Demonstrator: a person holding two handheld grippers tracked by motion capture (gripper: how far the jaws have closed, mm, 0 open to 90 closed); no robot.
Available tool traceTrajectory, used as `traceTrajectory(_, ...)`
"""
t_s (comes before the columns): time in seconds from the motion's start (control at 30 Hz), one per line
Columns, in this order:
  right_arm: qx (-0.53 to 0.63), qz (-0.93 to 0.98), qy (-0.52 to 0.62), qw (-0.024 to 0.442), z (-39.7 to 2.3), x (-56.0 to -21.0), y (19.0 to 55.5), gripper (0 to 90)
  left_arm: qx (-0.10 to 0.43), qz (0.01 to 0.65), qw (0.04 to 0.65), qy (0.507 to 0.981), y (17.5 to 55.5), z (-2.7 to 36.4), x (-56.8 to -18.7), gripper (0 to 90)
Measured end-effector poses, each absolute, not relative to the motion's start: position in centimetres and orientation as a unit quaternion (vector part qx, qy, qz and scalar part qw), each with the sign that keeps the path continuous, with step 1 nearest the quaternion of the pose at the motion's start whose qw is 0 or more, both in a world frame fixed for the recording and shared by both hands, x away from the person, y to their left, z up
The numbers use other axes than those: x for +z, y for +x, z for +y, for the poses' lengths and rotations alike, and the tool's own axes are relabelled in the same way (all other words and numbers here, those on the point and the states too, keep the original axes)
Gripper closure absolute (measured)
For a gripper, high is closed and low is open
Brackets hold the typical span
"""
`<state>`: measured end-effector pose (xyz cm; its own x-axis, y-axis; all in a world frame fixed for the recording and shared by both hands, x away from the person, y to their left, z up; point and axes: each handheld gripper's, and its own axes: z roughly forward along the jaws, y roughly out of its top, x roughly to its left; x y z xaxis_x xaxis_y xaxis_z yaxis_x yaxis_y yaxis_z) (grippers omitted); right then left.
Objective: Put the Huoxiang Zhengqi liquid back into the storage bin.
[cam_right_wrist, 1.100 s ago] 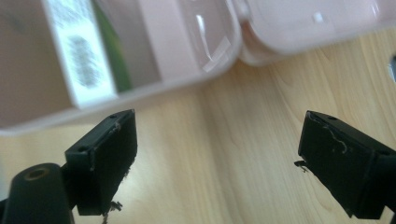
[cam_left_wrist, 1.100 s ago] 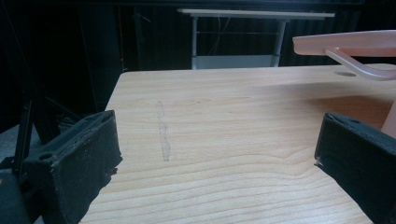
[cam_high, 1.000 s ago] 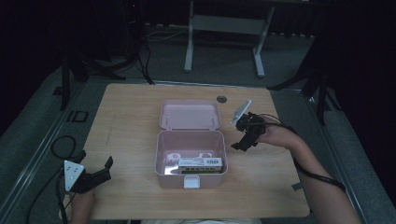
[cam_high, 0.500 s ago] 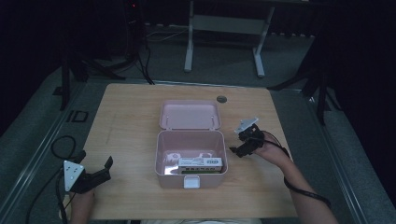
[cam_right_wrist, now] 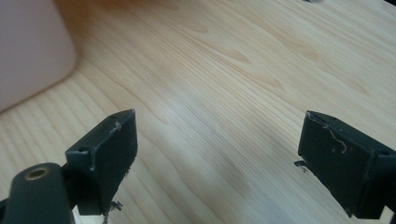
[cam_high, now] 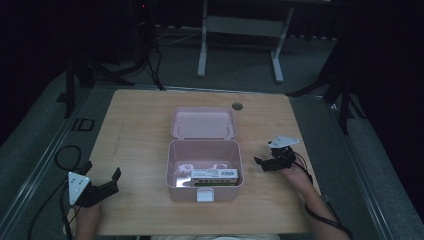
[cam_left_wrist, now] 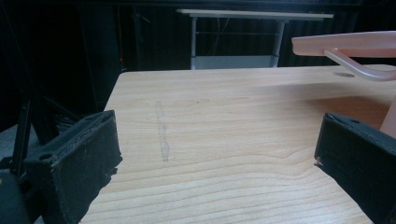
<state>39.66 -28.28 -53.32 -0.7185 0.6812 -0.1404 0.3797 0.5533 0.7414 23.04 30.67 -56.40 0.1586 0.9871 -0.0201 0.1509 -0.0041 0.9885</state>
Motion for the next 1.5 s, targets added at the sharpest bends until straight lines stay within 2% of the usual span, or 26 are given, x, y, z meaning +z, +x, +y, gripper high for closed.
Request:
traceTrajectory(0.77,0.421,0.773,0.41,0.238,-35.1,-53.7,38.0,12.6,0.417,0.497,0.501,0.572,23.0,30.7,-56.4,0.2)
traceTrajectory(1.23,0.444,0.731,0.461,0.237,-37.6,-54.7,37.4,13.9,0.417,0.497,0.502,0.572,23.0,30.7,-56.4,0.2)
traceTrajectory(1.5,0.457,0.718,0.476,0.221,-39.1,-55.0,37.3,14.7,0.416,0.496,0.503,0.573,23.0,30.7,-56.4,0.2)
